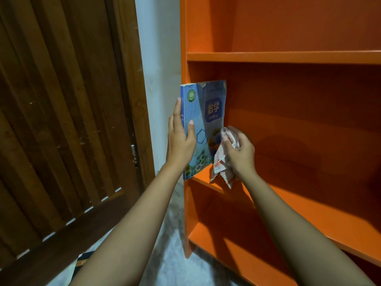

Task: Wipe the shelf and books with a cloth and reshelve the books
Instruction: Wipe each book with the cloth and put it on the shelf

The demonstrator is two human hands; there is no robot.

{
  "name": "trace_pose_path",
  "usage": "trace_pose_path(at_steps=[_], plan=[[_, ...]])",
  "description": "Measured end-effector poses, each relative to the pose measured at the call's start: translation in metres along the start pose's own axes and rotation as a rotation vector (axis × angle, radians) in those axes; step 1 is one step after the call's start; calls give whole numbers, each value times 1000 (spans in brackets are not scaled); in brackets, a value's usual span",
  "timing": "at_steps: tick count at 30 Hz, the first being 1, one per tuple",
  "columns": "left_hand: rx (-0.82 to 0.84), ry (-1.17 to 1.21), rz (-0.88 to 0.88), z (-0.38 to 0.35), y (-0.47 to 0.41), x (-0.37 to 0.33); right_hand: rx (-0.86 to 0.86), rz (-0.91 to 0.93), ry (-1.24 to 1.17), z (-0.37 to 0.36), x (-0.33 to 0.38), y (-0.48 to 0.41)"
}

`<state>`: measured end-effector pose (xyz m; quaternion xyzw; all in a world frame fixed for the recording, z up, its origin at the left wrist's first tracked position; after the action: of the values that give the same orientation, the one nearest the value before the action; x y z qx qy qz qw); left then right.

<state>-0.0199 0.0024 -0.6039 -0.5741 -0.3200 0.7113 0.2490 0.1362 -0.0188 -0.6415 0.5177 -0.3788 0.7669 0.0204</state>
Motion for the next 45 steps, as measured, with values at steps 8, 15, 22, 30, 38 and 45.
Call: trace_pose_path(at_steps=[8, 15, 22, 30, 38, 45], plan=[[108, -262, 51, 53, 8, -21, 58, 160, 63, -3, 50, 31], [310, -652, 231, 133, 72, 37, 262, 164, 151, -66, 45, 109], [335, -747, 600, 201, 153, 120, 564, -55, 177, -156, 2, 191], [354, -751, 952, 267, 240, 219, 845, -242, 190, -237, -73, 279], [379, -775, 1193, 306, 316, 288, 1091, -524, 232, -295, -144, 350], [387, -613, 1302, 316, 355, 325, 1031, -660, 230, -313, -171, 372]])
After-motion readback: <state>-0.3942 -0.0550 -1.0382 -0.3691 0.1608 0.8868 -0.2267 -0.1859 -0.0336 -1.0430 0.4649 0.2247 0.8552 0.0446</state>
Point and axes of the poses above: each hand's wrist, its own y-axis away from the middle knuckle, its own z-axis out of the back of the hand, x = y × z, the point moved 1 cm from there along -y, towards the middle knuckle, and after that the axes turned 1 degree about -z, right-handed, at the moved point
